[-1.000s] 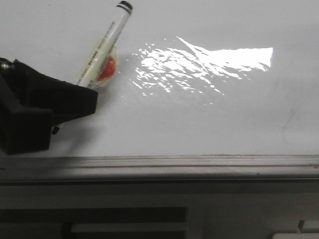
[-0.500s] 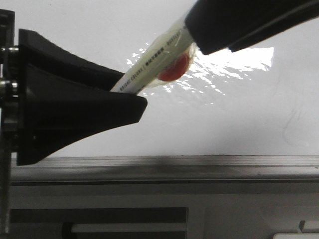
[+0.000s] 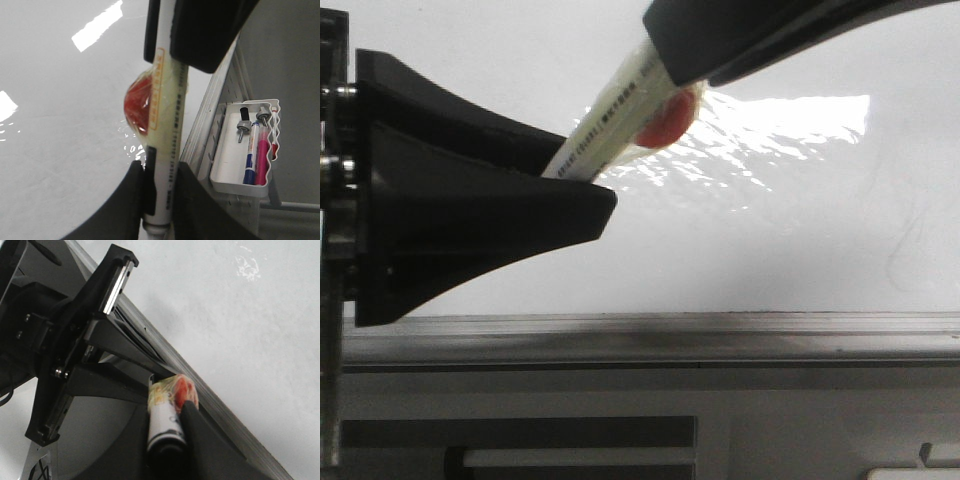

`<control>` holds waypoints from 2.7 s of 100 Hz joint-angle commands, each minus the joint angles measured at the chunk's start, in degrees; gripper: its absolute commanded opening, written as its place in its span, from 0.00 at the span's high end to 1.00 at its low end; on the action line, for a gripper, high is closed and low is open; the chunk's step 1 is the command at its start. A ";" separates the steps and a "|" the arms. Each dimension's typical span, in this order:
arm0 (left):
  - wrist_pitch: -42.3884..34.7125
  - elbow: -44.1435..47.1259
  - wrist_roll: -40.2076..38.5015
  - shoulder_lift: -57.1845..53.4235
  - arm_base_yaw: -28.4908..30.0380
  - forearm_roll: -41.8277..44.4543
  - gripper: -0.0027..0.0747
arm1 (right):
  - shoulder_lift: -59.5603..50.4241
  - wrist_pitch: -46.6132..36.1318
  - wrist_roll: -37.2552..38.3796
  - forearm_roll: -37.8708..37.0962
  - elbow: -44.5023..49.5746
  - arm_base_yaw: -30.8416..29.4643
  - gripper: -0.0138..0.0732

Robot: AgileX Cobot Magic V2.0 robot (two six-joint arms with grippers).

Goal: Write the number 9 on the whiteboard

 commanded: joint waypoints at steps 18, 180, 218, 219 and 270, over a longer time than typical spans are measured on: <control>-4.76 -1.37 -0.70 -0.67 -0.25 -1.59 0.89 | -0.36 -3.86 -0.57 -1.47 -2.03 -0.27 0.91; 10.03 -1.27 27.22 -27.11 -0.14 -44.95 0.58 | 10.70 5.59 0.39 -5.30 -19.92 -16.28 0.91; 11.71 -1.27 27.22 -25.96 -0.14 -44.35 0.58 | 10.60 11.39 2.64 -1.61 -12.05 -11.10 0.91; 11.98 -1.27 27.22 -25.43 -0.24 -44.20 0.58 | 10.60 11.28 2.64 -1.48 -12.34 -10.93 0.91; 10.03 -4.79 27.22 -7.29 -5.87 -37.02 0.57 | 13.25 7.57 3.23 3.48 -17.40 -2.31 0.91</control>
